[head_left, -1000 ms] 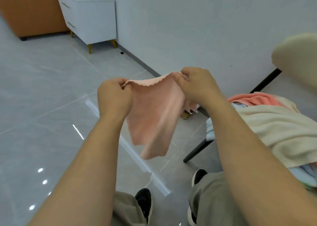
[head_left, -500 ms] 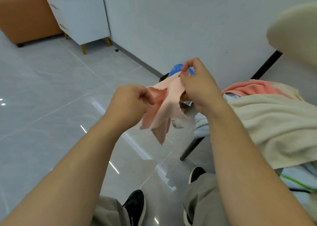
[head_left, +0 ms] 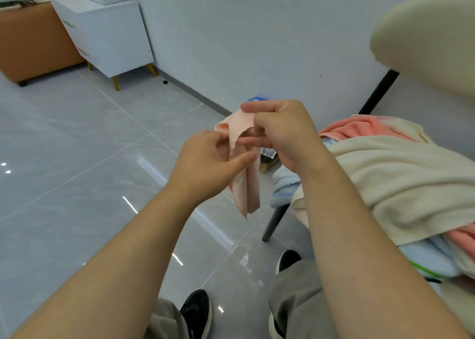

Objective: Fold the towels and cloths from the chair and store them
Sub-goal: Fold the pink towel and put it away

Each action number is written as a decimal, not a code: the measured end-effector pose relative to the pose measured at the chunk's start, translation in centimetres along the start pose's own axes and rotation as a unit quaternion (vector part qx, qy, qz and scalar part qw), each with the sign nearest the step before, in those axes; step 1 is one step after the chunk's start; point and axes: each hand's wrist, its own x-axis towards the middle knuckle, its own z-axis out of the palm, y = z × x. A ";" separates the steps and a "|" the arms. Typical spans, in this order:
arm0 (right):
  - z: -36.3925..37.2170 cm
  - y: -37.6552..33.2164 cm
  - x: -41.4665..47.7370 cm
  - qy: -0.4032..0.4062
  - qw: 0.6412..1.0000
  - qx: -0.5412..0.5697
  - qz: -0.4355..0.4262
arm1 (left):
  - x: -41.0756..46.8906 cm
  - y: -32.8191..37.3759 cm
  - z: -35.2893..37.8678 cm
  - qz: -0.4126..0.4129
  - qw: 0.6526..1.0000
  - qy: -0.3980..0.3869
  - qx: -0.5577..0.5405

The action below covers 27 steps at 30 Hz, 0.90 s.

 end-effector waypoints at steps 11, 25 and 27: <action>-1.5 2.5 2.5 0.112 0.930 -0.341 -0.077 | 1.5 -2.5 -0.4 -0.023 0.989 0.137 0.050; 0.7 4.3 4.4 0.141 0.823 -0.550 0.001 | 2.0 -7.4 -1.7 -0.027 0.996 0.086 0.002; 1.2 4.5 4.5 0.152 0.828 -0.540 0.000 | 1.9 -8.0 -1.8 -0.039 0.996 0.076 0.005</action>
